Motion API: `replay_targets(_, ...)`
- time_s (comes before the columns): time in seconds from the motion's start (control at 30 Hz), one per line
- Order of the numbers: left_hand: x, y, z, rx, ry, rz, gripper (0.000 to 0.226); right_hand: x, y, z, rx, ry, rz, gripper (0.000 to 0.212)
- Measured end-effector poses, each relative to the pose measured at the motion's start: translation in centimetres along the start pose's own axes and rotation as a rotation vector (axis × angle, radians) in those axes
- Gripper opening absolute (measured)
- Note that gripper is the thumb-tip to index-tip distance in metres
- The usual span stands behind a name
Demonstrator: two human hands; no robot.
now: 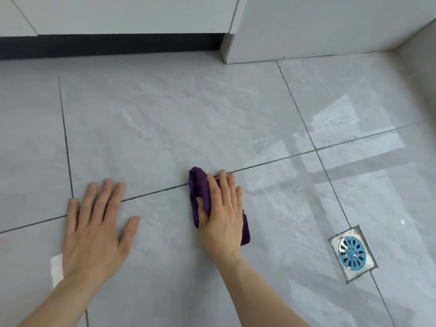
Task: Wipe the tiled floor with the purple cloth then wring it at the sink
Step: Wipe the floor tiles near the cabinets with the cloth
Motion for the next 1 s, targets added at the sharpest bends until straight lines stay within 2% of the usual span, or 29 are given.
replay_targets(0.13,-0.2,0.0,0.0,0.001,-0.023,-0.003,0.078,-0.8,2.7,-1.5,0.080,0.049,-0.056,0.055)
replay_targets(0.33,-0.2,-0.1,0.0,0.007,-0.026,-0.008,0.077,-2.8,8.8,-6.2,0.346,0.017,-0.174,0.056)
replay_targets(0.57,-0.2,-0.1,-0.1,0.012,-0.045,-0.019,0.076,-2.5,11.3,-5.7,0.609,0.059,-0.221,0.059)
replay_targets(0.8,-0.3,0.0,-0.2,0.006,-0.025,-0.038,0.076,0.0,3.9,0.1,0.252,0.034,-0.070,0.055)
replay_targets(1.0,-0.2,-0.1,-0.2,0.005,-0.032,-0.044,0.076,-1.3,-3.6,-2.1,0.177,0.031,-0.024,0.050)
Point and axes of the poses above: each hand's wrist, its own y-axis away from the middle knuckle, its own x-axis out of the back of the hand, z = x × y, the point moved 6 cm from there along -y, towards the middle knuckle, and after that the axes turned 4 degrees about x, right-handed, at the moved point
